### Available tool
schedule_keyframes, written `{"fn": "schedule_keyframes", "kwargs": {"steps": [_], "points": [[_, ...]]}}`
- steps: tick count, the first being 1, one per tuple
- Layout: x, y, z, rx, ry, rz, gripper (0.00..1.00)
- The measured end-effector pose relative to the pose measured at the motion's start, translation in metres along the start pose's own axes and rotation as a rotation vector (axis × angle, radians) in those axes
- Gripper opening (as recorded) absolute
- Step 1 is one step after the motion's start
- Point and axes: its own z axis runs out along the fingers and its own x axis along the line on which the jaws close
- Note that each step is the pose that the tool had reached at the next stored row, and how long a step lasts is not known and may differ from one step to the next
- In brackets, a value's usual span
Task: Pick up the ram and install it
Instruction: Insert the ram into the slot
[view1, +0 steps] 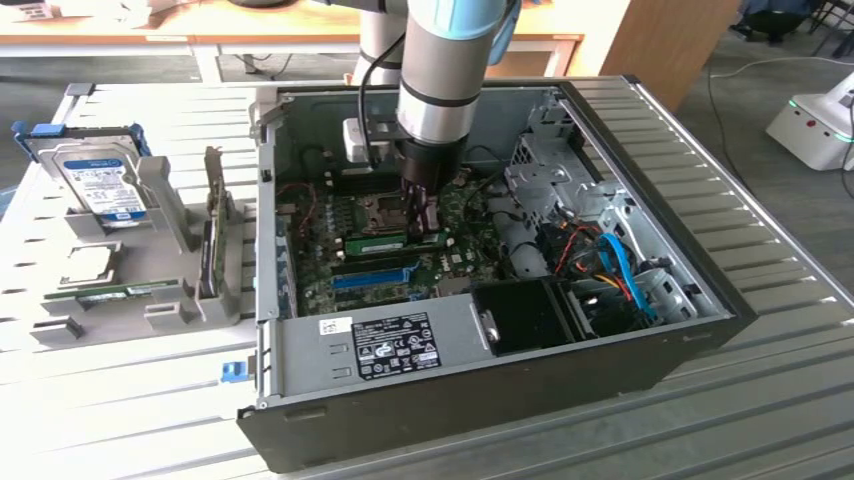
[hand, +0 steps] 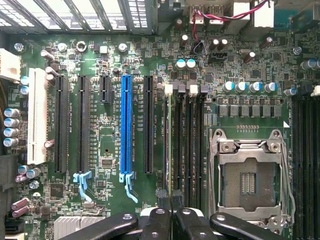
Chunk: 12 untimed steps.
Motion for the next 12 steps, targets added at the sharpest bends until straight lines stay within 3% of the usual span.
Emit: {"fn": "schedule_keyframes", "kwargs": {"steps": [6, 9, 12], "points": [[0.0000, 0.0000, 0.0001, 0.0001, -0.0003, 0.000, 0.13], [0.0000, 0.0000, 0.0001, 0.0001, -0.0003, 0.000, 0.25], [0.0000, 0.0000, 0.0001, 0.0001, -0.0002, 0.000, 0.25]]}}
